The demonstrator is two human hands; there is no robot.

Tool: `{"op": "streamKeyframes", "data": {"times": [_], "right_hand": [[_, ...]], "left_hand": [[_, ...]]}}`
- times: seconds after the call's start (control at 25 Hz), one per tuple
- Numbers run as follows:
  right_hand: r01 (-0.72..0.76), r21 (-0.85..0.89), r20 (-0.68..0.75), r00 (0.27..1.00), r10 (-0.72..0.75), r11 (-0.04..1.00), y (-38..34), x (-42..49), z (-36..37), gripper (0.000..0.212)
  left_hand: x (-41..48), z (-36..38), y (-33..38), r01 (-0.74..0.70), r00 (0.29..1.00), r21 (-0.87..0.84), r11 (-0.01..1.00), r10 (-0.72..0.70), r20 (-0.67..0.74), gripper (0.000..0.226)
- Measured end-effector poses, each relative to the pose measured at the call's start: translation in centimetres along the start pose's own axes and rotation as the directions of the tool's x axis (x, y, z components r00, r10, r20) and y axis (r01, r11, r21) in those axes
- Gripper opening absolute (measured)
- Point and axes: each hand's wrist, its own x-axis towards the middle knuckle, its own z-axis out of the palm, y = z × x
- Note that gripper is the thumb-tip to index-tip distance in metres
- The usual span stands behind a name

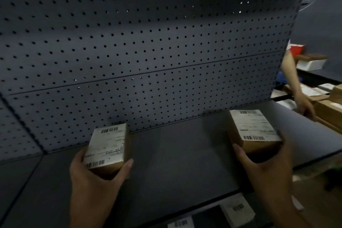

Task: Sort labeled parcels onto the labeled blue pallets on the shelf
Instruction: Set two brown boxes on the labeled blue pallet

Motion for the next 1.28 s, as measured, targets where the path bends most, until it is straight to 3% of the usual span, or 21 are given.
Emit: {"op": "streamKeyframes", "data": {"times": [0.12, 0.28, 0.56, 0.88, 1.28], "right_hand": [[-0.025, 0.060, -0.019, 0.999, 0.026, 0.998, 1.2, 0.6, 0.0, 0.112], [-0.106, 0.104, 0.064, 0.993, 0.100, 0.989, 1.4, 0.8, 0.7, 0.123], [0.074, 0.318, 0.143, 0.982, -0.125, 0.945, -5.5, -4.0, 2.7, 0.112], [0.056, 0.495, 0.443, 0.842, -0.308, 0.867, -10.6, -11.8, 6.4, 0.110], [0.062, 0.602, 0.519, 0.727, -0.450, 0.796, -18.8, -24.5, 11.2, 0.106]], "left_hand": [[-1.1, 0.5, 0.7, 0.043, 0.996, 0.006, 0.999, -0.042, -0.074, 0.128], [-2.2, -0.5, 1.9, -0.027, 0.984, -0.021, 0.999, 0.023, -0.177, 0.113], [-5.1, -4.1, 3.4, -0.124, 0.964, -0.065, 0.990, 0.105, -0.243, 0.105], [-9.1, -10.3, 1.9, -0.099, 0.907, -0.077, 0.992, 0.058, -0.416, 0.101], [-10.7, -23.7, -2.7, -0.118, 0.846, 0.007, 0.993, 0.105, -0.522, 0.094]]}}
